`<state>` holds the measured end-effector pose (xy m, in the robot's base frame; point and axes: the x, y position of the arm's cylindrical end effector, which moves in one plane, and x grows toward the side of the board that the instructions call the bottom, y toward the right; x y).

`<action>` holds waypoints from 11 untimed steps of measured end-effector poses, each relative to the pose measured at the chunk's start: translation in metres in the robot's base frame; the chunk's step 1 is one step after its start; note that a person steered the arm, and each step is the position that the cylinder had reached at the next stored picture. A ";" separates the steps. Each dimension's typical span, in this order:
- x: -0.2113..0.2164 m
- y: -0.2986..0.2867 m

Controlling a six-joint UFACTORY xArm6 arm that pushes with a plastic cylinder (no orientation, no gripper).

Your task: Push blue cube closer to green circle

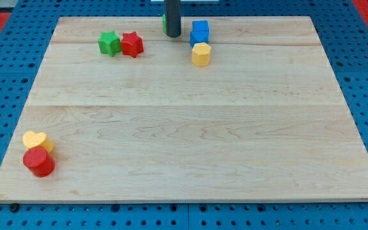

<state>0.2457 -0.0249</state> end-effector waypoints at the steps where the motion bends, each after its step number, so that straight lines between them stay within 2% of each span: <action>1: 0.013 -0.022; 2: 0.042 -0.037; 4: 0.121 0.033; 5: 0.117 0.059; 7: 0.078 0.059; 10: 0.074 0.064; 11: 0.085 0.079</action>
<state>0.3303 0.0537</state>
